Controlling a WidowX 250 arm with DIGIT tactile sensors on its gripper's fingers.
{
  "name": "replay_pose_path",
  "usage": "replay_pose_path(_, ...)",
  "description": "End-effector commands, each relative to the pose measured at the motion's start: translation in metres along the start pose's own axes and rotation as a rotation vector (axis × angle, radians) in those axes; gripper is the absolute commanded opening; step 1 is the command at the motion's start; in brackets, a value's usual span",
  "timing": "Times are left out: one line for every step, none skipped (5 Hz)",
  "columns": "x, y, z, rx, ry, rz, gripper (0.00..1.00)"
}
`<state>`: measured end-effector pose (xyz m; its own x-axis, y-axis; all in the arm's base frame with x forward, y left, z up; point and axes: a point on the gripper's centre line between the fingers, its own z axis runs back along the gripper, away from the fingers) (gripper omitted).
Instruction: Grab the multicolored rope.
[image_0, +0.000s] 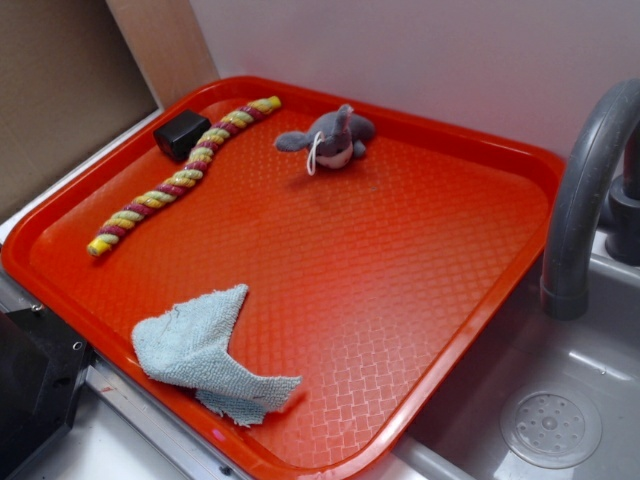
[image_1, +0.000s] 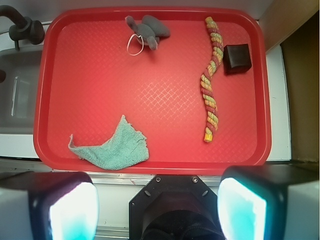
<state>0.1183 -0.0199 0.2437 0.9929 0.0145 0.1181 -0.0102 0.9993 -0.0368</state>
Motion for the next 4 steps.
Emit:
replay_pose_path(0.0,0.0,0.0,0.0,0.0,0.0,1.0)
replay_pose_path(0.021,0.012,-0.026,-0.012,-0.009,0.026,1.0)
replay_pose_path(0.039,0.028,-0.053,0.028,-0.033,0.037,1.0)
replay_pose_path(0.06,0.051,-0.077,0.055,-0.041,0.041,1.0)
